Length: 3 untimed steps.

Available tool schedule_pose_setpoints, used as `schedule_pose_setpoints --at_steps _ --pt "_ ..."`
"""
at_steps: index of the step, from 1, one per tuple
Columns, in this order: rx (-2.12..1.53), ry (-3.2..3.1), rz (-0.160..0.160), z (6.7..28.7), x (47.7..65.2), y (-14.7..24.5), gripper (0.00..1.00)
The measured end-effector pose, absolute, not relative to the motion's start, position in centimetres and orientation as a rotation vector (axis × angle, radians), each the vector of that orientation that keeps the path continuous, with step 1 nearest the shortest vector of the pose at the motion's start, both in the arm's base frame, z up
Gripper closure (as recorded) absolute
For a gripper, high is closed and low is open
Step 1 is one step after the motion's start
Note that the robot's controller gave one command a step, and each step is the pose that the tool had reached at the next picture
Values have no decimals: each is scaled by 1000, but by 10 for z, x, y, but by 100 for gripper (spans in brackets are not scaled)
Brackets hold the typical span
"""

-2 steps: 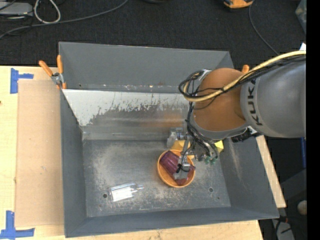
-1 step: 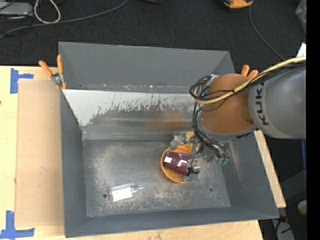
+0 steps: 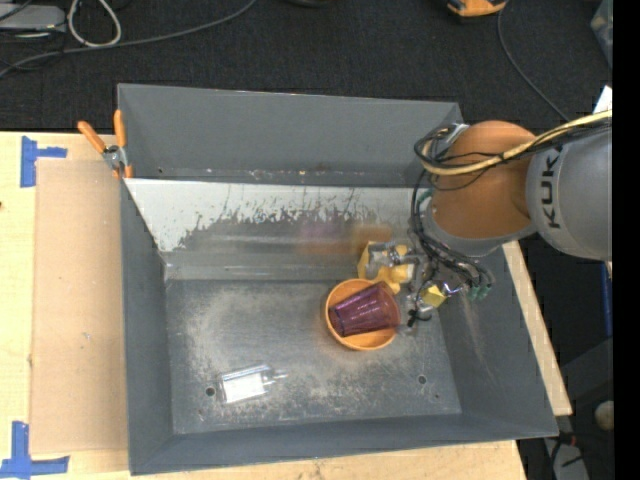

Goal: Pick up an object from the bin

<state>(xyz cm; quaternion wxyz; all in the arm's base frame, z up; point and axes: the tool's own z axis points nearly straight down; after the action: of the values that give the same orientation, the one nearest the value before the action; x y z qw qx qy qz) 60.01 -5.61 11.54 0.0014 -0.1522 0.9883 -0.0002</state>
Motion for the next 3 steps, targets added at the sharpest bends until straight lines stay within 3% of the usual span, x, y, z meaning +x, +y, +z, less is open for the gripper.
schedule_pose_setpoints --at_steps 1,2,3 --pt "-333 3123 1 102 607 -55 0" --pt "-152 3139 2 100 610 -26 0" --pt "-558 3093 5 89 600 -46 0"
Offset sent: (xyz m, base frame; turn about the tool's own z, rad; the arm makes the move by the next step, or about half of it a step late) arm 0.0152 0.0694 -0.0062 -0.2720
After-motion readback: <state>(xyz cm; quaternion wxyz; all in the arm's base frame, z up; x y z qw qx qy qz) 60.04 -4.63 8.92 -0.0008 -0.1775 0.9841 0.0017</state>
